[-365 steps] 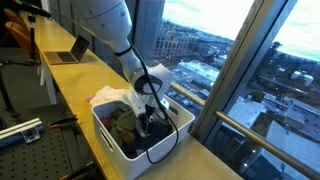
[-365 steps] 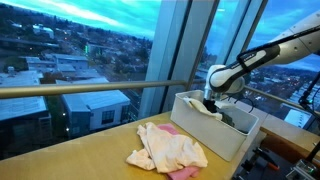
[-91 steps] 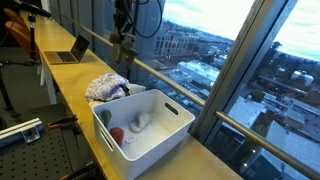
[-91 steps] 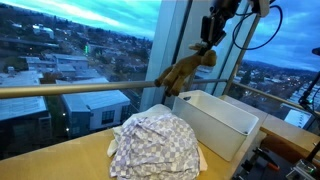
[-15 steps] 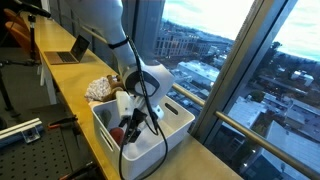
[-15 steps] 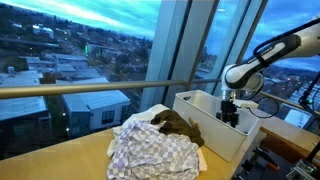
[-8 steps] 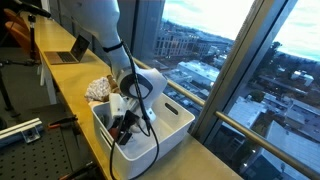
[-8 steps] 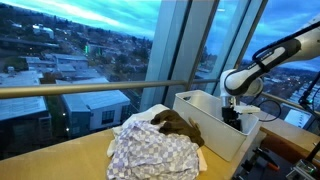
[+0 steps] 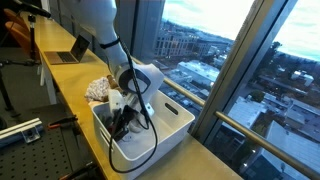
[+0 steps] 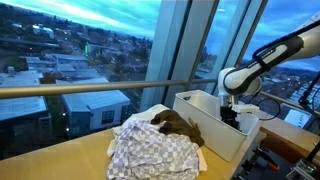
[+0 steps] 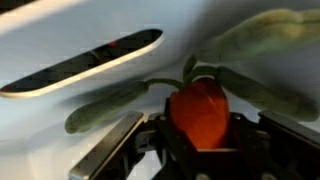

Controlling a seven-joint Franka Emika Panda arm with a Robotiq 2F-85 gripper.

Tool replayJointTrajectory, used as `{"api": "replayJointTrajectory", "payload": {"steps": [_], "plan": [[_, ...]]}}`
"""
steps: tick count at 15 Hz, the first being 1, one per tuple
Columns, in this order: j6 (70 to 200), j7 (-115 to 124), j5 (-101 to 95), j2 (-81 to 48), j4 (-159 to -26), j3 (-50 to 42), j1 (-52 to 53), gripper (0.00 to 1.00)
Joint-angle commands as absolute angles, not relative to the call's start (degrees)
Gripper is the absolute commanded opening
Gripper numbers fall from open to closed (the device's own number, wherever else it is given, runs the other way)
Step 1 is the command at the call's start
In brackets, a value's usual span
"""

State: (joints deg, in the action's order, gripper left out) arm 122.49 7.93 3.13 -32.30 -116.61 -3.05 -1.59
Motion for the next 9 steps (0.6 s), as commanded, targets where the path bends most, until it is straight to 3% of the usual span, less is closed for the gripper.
{"api": "replayJointTrajectory", "payload": {"steps": [1, 2, 9], "plan": [[119.6, 9.1, 1.6, -26.9, -116.3, -4.1, -1.0, 0.08], [118.9, 9.4, 0.8, -25.3, -115.9, -4.4, -0.9, 0.02], [109.1, 11.7, -4.5, -14.0, -106.8, -3.3, 1.0, 0.05]]}}
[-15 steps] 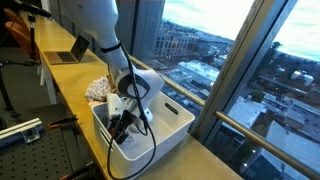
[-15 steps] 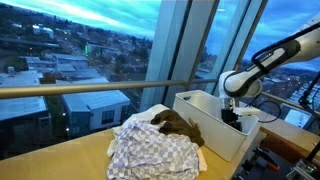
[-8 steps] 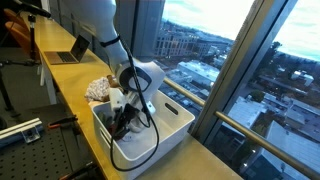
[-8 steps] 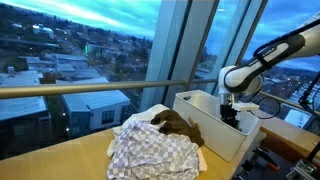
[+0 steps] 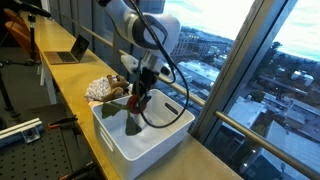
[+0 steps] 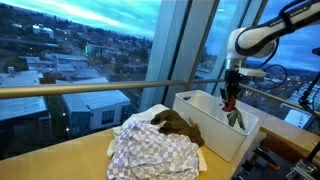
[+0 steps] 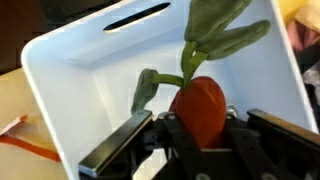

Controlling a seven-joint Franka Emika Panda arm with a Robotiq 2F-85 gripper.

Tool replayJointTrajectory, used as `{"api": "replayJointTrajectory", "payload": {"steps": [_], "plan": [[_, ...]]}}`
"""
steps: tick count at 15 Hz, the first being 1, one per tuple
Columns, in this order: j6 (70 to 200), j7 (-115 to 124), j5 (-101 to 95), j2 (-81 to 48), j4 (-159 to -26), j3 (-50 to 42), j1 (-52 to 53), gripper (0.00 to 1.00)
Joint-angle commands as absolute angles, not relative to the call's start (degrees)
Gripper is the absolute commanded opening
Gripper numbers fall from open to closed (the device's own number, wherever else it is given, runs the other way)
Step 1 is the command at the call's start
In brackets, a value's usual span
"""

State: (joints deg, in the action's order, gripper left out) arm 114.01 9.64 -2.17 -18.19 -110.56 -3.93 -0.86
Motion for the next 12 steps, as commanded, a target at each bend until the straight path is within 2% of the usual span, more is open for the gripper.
{"api": "replayJointTrajectory", "payload": {"steps": [1, 6, 12], "plan": [[107.7, 12.1, -4.9, -13.4, -104.7, -2.6, 1.7, 0.05], [101.1, 15.9, -7.5, -16.5, -92.3, 2.5, 8.0, 0.05], [97.3, 21.2, -10.6, -27.2, -81.0, 8.1, 18.8, 0.05]]}}
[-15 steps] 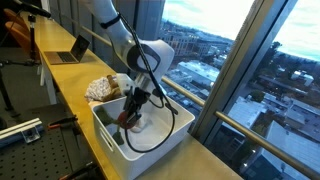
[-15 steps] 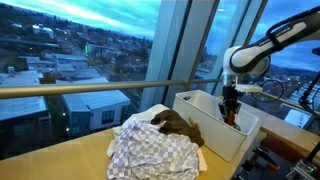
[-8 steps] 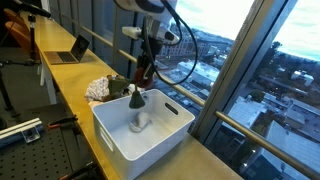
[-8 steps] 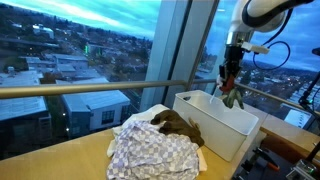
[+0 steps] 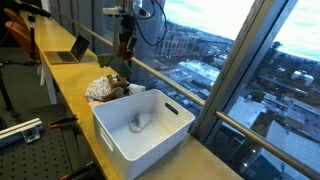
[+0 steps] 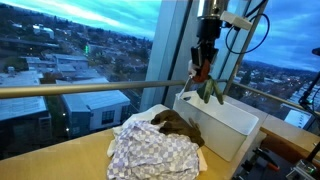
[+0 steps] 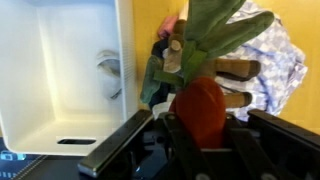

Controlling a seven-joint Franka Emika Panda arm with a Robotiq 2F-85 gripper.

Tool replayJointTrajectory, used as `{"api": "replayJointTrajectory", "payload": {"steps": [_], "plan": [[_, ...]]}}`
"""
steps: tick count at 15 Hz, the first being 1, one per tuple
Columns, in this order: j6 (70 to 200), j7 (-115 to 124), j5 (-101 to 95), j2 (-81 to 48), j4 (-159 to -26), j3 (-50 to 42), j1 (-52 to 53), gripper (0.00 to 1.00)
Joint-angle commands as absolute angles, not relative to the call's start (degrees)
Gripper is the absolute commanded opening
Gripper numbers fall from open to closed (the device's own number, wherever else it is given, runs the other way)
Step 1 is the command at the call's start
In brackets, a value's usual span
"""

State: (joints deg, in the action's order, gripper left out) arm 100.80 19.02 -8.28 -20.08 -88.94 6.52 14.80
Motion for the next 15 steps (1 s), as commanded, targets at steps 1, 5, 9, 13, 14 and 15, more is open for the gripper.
{"api": "replayJointTrajectory", "payload": {"steps": [1, 5, 9, 13, 14, 15], "plan": [[97.1, 21.8, -11.0, -29.5, -79.2, 8.4, 20.5, 0.05], [96.3, 21.9, -11.4, -36.3, -73.8, 8.0, 25.4, 0.12], [94.9, 21.0, -10.5, -39.3, -69.7, 7.0, 25.8, 0.58], [92.9, 20.1, -10.1, -38.8, -67.9, 5.7, 24.3, 0.86], [92.6, 19.9, -10.0, -38.7, -67.4, 5.5, 23.8, 0.94], [92.5, 19.6, -9.7, -38.0, -67.6, 5.4, 23.1, 0.99]]}}
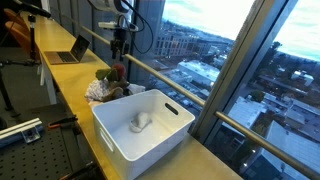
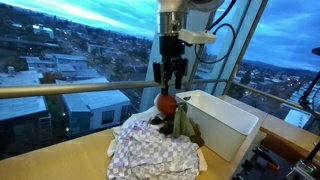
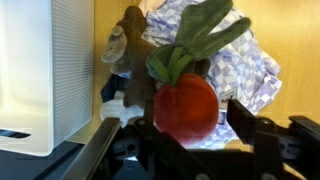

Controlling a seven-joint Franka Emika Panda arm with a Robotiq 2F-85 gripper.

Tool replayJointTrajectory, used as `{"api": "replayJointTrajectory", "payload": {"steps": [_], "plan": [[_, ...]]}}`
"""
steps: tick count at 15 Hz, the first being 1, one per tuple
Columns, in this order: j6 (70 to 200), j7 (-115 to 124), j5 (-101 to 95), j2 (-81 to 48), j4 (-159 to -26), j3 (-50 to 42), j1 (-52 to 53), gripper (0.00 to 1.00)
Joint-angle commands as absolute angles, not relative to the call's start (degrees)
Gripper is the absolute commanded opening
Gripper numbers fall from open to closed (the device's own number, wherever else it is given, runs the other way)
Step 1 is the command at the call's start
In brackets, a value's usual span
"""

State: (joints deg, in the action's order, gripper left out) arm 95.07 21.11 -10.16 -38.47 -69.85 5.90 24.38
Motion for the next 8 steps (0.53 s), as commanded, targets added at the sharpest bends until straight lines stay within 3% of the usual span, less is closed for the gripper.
{"api": "replayJointTrajectory", "payload": {"steps": [1, 8], "plan": [[92.7, 19.3, -9.4, -37.4, -68.1, 5.4, 22.2, 1.0], [94.7, 17.1, -8.4, -31.7, -73.5, 4.7, 14.4, 1.0]]}}
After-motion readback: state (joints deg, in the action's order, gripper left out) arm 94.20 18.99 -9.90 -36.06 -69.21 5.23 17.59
